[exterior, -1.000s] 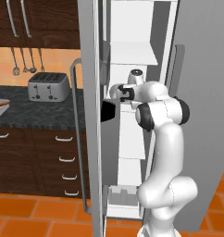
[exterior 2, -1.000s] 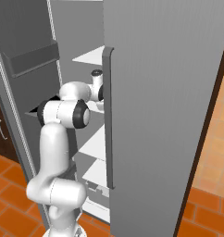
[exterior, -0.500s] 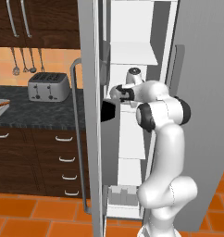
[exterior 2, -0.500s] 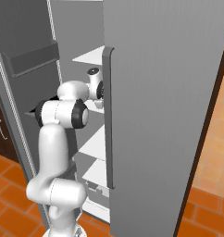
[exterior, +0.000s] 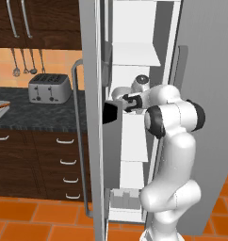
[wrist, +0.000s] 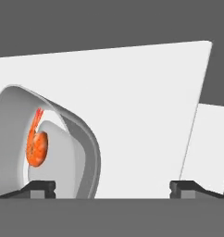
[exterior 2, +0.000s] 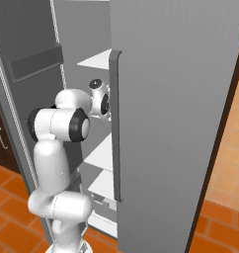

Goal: Take the meat container that has the shrimp and place it on the second highest rack of the freezer. Then take the vegetable container that has the mushroom and carrot and place it on the highest rack of the freezer.

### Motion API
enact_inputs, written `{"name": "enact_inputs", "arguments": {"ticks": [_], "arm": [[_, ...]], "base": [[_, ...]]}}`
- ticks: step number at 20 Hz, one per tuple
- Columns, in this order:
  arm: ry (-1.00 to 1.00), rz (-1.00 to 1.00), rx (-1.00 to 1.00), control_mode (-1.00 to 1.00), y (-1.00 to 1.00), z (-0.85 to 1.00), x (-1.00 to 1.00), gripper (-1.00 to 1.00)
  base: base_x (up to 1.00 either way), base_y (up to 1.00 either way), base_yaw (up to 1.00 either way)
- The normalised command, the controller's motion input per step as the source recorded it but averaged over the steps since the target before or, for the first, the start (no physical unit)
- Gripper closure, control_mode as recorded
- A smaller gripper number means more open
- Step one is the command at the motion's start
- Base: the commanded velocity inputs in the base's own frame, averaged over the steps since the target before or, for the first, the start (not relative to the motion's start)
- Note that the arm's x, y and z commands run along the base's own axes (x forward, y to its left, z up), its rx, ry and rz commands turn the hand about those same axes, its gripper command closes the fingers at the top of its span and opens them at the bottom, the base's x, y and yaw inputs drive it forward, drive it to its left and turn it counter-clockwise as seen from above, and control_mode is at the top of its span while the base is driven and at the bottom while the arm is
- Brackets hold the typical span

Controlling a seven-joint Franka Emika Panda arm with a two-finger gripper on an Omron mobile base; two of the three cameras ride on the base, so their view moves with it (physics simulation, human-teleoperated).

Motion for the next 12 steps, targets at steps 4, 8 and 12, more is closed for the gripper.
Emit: {"name": "enact_inputs", "arguments": {"ticks": [4,8,12], "arm": [[-0.06,0.04,-0.01,-1.00,0.00,0.57,-0.64,-1.00],[0.00,0.10,-0.01,-1.00,0.00,0.71,-0.84,-1.00],[0.00,0.16,-0.07,-1.00,0.00,0.94,-0.75,-1.00]], "base": [[0.00,0.00,0.00],[0.00,0.00,0.00],[0.00,0.00,0.00]]}}
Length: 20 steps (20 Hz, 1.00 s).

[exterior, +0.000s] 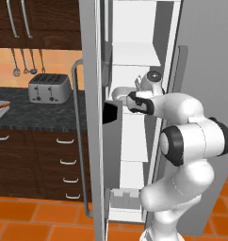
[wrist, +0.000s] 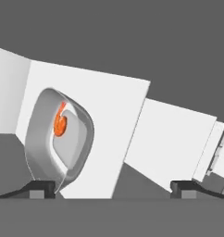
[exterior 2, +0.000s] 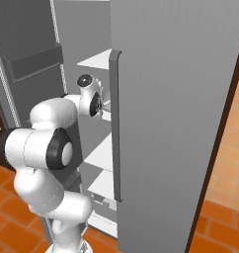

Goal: Take the meat container that has the shrimp and place it on the second highest rack of the freezer. Then take the vegetable container that has the mushroom and carrot and place it on the highest rack of the freezer.

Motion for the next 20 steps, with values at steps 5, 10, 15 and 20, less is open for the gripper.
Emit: {"name": "enact_inputs", "arguments": {"ticks": [5,10,15,20], "arm": [[0.01,0.34,-0.37,-1.00,0.02,0.89,-0.59,-1.00],[-0.04,0.46,-0.55,-1.00,0.03,0.10,-0.66,-1.00],[0.01,0.46,-0.20,-1.00,-0.05,0.09,-0.82,-1.00],[0.25,0.32,-0.15,-1.00,0.00,0.60,-0.43,-1.00]], "base": [[0.00,0.00,0.00],[0.00,0.00,0.00],[0.00,0.00,0.00],[0.00,0.00,0.00]]}}
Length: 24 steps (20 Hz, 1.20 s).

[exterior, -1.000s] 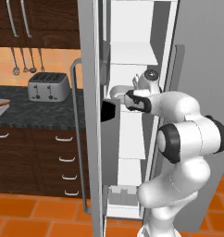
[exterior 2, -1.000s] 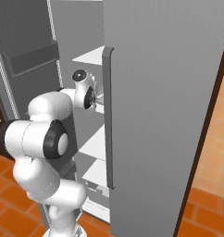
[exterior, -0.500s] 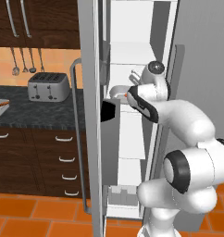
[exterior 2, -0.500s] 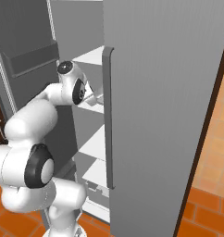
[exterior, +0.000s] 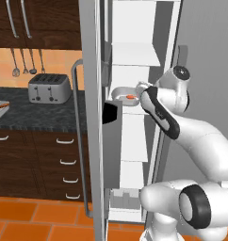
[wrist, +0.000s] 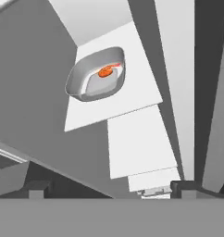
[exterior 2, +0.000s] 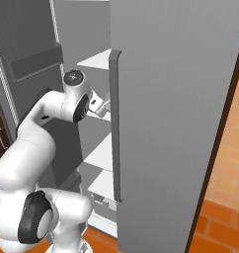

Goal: Take the meat container that has the shrimp and place it on the second highest rack of the freezer. Then take the vegetable container that has the mushroom and carrot and place it on the highest rack of the freezer.

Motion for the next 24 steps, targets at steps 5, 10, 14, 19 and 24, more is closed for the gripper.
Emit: {"name": "enact_inputs", "arguments": {"ticks": [5,10,14,19,24], "arm": [[0.58,0.28,-0.37,-1.00,0.00,0.86,-0.01,-1.00],[0.06,0.17,-0.09,-1.00,-0.19,-0.57,-0.82,-1.00],[-0.07,0.17,0.00,-1.00,-0.19,-0.91,-1.00,-1.00],[0.13,0.19,-0.06,-1.00,-0.02,-0.76,-0.63,-1.00],[0.06,0.14,-0.01,-1.00,0.00,-0.01,-0.82,-1.00]], "base": [[0.00,0.00,0.00],[0.00,0.00,0.00],[0.00,0.00,0.00],[0.00,0.00,0.00],[0.00,0.00,0.00]]}}
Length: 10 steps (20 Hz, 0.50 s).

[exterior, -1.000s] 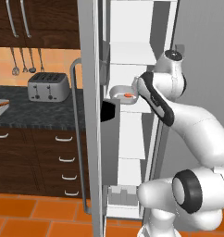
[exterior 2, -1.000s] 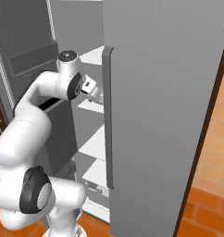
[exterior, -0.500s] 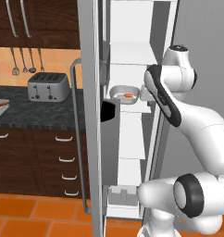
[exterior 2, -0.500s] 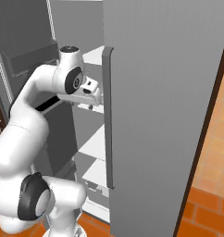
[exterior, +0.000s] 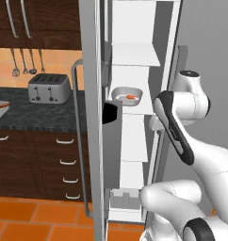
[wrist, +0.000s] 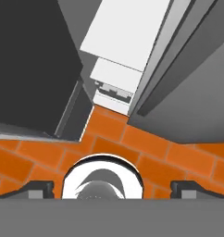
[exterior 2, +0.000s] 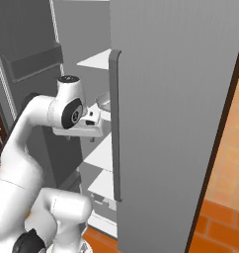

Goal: Take the meat container that has the shrimp and place it on the second highest rack of the freezer. Then take the vegetable container that has the mushroom and carrot and place it on the highest rack of the freezer.

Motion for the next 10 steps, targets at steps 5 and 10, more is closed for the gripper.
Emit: {"name": "enact_inputs", "arguments": {"ticks": [5,10], "arm": [[-0.07,0.14,0.00,-1.00,0.10,0.45,-0.91,-1.00],[-0.09,0.08,0.00,-1.00,0.03,0.08,-0.68,-1.00]], "base": [[0.00,0.00,0.00],[0.00,0.00,0.00]]}}
